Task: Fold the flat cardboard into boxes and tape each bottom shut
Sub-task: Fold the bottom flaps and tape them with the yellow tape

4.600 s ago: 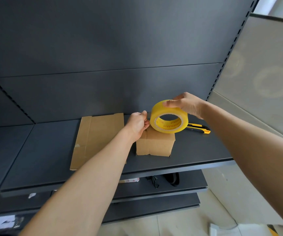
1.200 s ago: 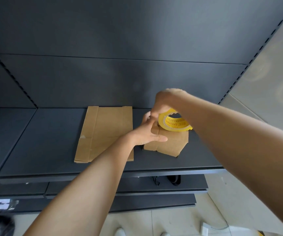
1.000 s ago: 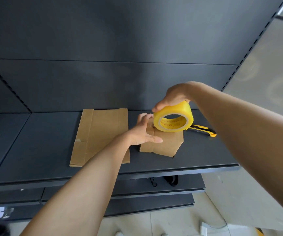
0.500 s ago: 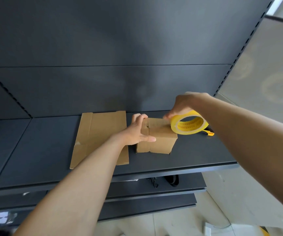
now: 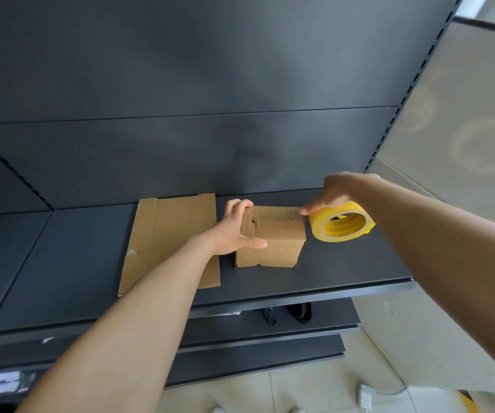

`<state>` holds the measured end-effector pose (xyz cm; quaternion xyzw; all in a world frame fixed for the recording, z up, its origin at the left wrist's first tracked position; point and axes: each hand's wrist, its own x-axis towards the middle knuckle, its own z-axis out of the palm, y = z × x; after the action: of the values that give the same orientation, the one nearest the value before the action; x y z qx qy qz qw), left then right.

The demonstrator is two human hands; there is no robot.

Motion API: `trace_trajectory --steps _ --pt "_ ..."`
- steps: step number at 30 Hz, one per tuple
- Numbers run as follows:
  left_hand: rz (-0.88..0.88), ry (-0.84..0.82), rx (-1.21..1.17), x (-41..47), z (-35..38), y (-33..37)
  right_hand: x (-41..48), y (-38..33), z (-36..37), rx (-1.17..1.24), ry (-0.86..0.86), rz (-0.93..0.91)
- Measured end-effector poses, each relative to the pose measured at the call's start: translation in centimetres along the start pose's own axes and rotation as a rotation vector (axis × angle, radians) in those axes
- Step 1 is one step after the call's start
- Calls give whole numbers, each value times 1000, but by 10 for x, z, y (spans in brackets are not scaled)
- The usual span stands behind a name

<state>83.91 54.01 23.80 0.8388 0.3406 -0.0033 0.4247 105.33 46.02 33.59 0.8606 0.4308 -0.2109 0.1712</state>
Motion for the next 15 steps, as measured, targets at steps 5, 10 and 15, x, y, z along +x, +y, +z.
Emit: trace_trajectory --steps 5,10,15 --pt "-9 2 -15 0 1 0 11 1 15 30 -21 -19" --pt "-17 4 -44 -1 1 1 18 6 23 75 -51 -22" --pt "-99 -7 -164 -1 5 3 27 8 34 126 -37 -44"
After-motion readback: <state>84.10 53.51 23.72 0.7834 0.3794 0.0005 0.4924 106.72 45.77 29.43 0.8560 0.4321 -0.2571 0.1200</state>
